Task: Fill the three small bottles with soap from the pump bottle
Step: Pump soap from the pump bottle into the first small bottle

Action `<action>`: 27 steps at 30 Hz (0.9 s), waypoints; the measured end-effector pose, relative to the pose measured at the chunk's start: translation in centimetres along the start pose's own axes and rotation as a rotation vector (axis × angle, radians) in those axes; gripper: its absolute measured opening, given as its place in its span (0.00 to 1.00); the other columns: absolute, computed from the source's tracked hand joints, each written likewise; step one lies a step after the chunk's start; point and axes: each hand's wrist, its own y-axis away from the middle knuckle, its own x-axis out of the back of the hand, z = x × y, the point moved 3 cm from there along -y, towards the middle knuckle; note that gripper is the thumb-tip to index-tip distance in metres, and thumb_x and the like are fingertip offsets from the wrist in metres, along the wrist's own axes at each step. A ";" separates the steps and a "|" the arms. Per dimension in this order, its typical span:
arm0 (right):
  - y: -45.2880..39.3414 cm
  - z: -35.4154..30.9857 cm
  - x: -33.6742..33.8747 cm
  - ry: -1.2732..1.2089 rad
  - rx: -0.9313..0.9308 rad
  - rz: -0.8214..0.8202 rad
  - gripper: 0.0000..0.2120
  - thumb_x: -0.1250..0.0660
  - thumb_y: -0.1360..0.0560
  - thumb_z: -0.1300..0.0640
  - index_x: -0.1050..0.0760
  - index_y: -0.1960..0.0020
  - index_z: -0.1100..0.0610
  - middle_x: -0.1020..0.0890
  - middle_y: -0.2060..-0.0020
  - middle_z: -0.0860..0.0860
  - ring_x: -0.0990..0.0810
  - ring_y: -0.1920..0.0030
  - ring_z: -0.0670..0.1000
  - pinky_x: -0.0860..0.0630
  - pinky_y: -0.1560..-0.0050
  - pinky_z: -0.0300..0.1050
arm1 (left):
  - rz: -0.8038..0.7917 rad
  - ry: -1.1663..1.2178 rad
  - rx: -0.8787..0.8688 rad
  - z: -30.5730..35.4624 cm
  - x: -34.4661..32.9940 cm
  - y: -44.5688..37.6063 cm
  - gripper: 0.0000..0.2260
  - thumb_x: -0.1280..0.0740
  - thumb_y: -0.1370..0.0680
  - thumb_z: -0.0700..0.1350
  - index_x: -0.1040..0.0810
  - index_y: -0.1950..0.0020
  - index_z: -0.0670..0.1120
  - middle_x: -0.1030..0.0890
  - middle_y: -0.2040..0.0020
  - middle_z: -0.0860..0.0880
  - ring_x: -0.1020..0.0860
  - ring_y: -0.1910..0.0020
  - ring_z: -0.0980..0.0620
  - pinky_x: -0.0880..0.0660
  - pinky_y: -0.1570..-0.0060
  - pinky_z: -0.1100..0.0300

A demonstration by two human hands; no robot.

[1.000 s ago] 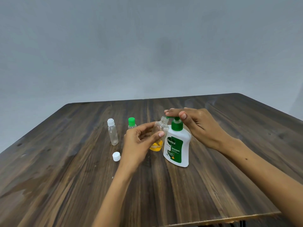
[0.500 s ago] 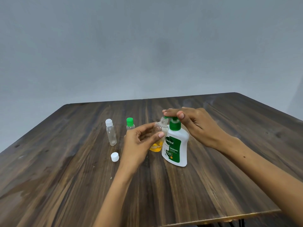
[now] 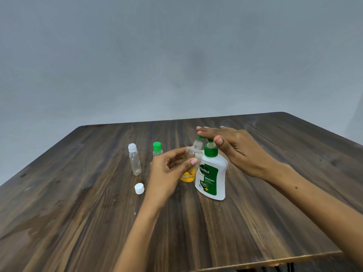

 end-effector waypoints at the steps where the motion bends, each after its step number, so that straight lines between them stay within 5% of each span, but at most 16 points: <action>1: 0.0 0.0 0.0 -0.007 -0.001 0.002 0.39 0.59 0.23 0.30 0.24 0.35 0.54 0.23 0.35 0.45 0.28 0.33 0.42 0.32 0.32 0.55 | 0.001 -0.009 -0.001 0.0 0.1 0.0 0.22 0.26 0.34 0.47 0.19 0.42 0.44 0.14 0.49 0.49 0.16 0.48 0.55 0.21 0.48 0.64; 6: 0.0 0.1 -0.3 -0.083 -0.020 0.033 0.36 0.55 0.22 0.31 0.20 0.39 0.54 0.18 0.41 0.47 0.22 0.38 0.44 0.27 0.37 0.60 | 0.005 -0.014 -0.001 -0.2 0.4 0.0 0.21 0.26 0.33 0.46 0.19 0.42 0.43 0.14 0.49 0.49 0.16 0.48 0.55 0.21 0.49 0.65; 27: -0.2 0.0 -0.1 -0.075 -0.025 -0.006 0.39 0.58 0.23 0.29 0.21 0.38 0.55 0.20 0.38 0.46 0.25 0.35 0.42 0.31 0.32 0.57 | -0.002 -0.028 -0.002 -0.4 0.2 -0.2 0.22 0.26 0.34 0.47 0.19 0.41 0.44 0.14 0.48 0.49 0.17 0.47 0.54 0.21 0.46 0.61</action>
